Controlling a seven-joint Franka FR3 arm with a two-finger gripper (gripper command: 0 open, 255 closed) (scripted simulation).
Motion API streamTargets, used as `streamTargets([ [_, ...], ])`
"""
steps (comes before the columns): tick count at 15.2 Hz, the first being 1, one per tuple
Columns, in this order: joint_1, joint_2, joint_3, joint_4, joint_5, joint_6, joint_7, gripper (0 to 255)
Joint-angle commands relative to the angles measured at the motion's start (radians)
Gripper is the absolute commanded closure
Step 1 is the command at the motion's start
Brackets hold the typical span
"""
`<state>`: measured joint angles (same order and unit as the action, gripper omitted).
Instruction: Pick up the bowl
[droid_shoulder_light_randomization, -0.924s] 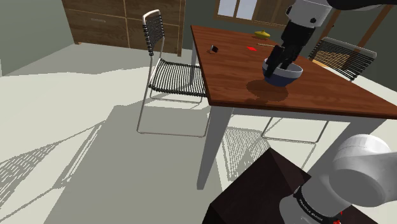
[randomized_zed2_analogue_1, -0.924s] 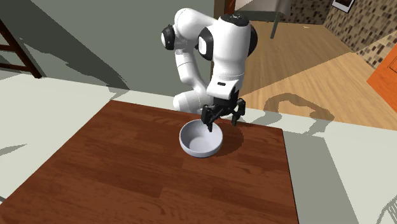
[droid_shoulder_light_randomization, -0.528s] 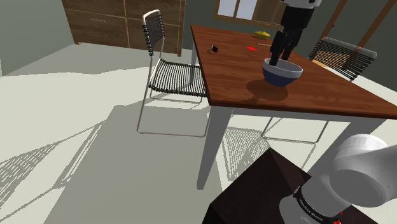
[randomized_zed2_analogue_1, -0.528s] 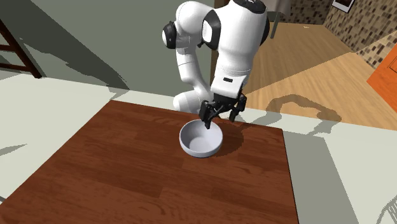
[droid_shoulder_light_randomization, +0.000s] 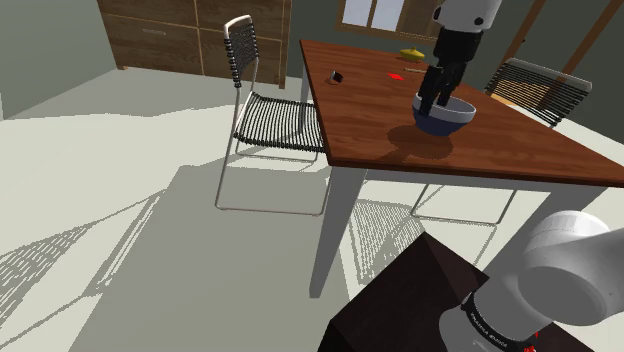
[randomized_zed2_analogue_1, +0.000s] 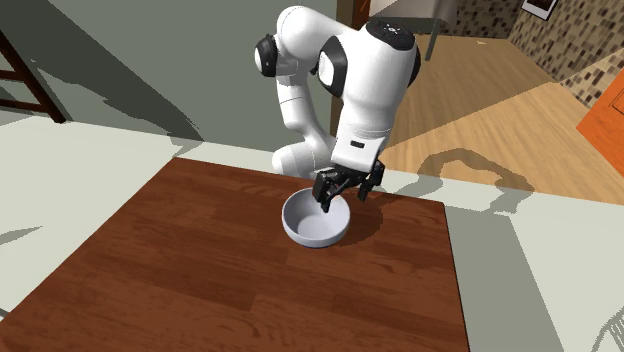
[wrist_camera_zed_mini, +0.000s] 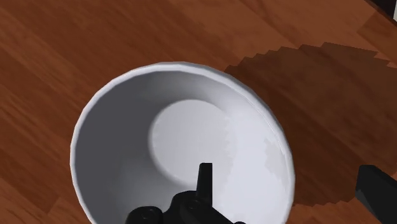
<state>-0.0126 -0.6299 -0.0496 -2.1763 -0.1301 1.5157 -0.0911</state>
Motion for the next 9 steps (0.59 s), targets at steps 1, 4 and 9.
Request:
streamTargets([
  [1,0.0,-0.002,-0.002,-0.008,-0.001,0.007,-0.001,0],
  [4,-0.001,-0.004,-0.002,-0.01,-0.001,0.007,-0.002,255],
  [9,-0.001,-0.004,-0.002,-0.01,-0.002,0.007,-0.002,255],
])
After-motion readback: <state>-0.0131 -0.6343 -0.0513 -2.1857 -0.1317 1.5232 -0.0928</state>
